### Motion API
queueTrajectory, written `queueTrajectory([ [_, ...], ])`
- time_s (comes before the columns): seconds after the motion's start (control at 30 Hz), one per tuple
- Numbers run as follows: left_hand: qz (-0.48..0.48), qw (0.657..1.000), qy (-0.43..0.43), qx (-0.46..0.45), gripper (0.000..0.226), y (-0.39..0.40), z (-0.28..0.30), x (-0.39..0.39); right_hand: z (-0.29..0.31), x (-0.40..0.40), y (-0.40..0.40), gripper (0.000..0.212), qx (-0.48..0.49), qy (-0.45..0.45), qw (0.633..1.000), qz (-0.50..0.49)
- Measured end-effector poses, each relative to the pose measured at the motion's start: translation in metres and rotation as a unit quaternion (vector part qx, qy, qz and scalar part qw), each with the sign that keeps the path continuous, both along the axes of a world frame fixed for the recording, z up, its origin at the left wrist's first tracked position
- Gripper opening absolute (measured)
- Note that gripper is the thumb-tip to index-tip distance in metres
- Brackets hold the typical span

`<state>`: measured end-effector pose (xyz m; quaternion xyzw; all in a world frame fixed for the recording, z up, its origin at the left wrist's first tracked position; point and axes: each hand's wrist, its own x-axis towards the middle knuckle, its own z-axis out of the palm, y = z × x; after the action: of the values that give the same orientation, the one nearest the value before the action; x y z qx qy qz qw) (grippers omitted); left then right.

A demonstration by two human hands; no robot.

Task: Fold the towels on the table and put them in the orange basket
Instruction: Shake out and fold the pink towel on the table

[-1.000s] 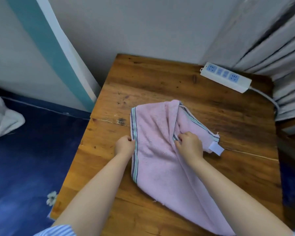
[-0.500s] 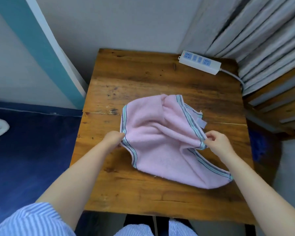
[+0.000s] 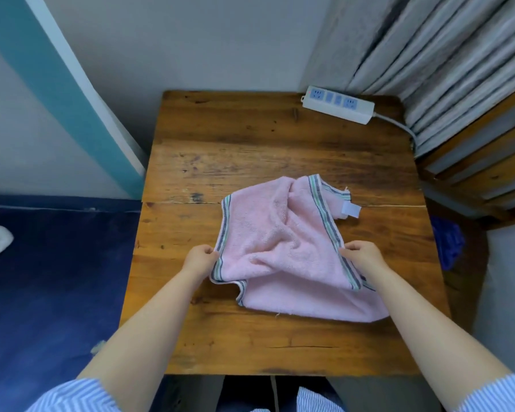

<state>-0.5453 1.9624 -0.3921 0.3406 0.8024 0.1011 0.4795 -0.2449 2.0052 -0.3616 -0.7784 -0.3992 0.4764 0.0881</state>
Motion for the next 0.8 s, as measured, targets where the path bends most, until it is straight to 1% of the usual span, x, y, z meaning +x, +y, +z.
queueTrajectory([
  [0.1,0.017,1.000,-0.016,0.008,0.030,0.009,0.012,-0.003,0.013,-0.005,0.016,0.017,0.030,0.017,0.999,-0.029],
  [0.17,0.030,0.999,-0.020,0.025,0.028,0.021,0.029,-0.007,0.035,-0.007,0.032,0.013,0.061,0.047,0.995,-0.060],
  [0.23,0.048,0.996,-0.049,0.055,0.032,0.039,0.054,-0.011,0.062,-0.010,0.052,0.009,0.107,0.079,0.989,-0.067],
  [0.33,0.065,0.984,-0.096,0.136,0.031,0.075,0.101,-0.015,0.115,-0.024,0.086,0.009,0.200,0.107,0.973,-0.049],
  [0.4,0.092,0.967,-0.096,0.216,0.030,0.100,0.137,-0.014,0.151,-0.038,0.108,0.009,0.258,0.117,0.958,-0.039],
  [0.47,0.115,0.943,-0.055,0.308,0.022,0.125,0.180,-0.015,0.188,-0.051,0.132,0.008,0.317,0.137,0.937,-0.052],
  [0.53,0.135,0.908,0.003,0.396,0.023,0.146,0.217,-0.019,0.222,-0.058,0.151,0.008,0.354,0.160,0.918,-0.074],
  [0.6,0.166,0.872,0.016,0.461,0.025,0.158,0.251,-0.027,0.254,-0.064,0.163,0.017,0.383,0.180,0.902,-0.089],
  [0.67,0.194,0.851,0.018,0.488,0.021,0.162,0.273,-0.032,0.273,-0.068,0.168,0.027,0.410,0.206,0.883,-0.103],
  [0.73,0.216,0.840,0.028,0.498,0.018,0.161,0.283,-0.040,0.281,-0.072,0.166,0.031,0.424,0.222,0.871,-0.112],
  [0.8,0.238,0.831,0.032,0.502,0.024,0.157,0.286,-0.049,0.281,-0.076,0.161,0.033,0.426,0.224,0.869,-0.115],
])
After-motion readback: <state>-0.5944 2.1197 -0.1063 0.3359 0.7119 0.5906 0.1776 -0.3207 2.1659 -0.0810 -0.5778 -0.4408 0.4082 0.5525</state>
